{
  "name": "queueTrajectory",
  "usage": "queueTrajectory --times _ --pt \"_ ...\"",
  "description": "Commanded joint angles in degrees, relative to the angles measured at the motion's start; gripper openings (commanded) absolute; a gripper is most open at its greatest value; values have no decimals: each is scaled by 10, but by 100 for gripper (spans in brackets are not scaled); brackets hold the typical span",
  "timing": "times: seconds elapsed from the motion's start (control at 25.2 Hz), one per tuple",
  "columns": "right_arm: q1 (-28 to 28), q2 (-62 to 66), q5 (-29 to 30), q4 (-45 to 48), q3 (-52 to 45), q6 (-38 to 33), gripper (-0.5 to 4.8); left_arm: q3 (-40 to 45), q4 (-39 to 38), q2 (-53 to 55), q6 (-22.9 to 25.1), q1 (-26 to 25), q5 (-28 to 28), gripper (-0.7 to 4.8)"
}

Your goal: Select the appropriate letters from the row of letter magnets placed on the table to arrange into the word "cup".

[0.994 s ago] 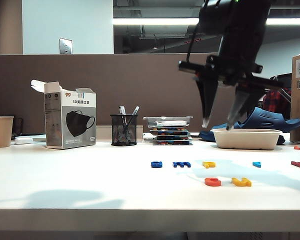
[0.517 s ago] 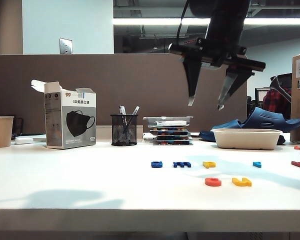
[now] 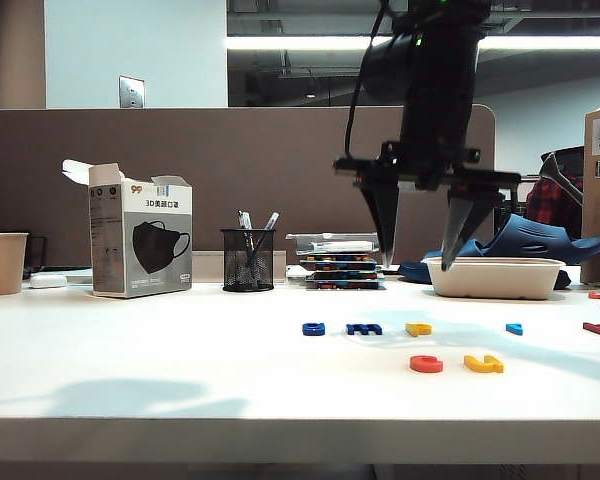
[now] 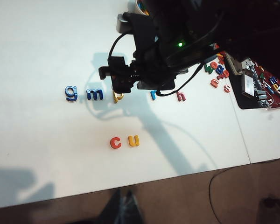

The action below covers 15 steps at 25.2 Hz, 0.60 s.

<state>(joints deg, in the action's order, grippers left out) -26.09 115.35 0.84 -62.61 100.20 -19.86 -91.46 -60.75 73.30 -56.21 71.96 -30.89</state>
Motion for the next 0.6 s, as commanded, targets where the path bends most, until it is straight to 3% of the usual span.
queueTrajectory --times 0.04,0.6 --pt "0 9 -3 9 2 13 301 -2 0 -1 3 0 -4 -5" --pt "7 40 -5 46 -3 62 297 -2 0 -1 3 0 -4 -5"
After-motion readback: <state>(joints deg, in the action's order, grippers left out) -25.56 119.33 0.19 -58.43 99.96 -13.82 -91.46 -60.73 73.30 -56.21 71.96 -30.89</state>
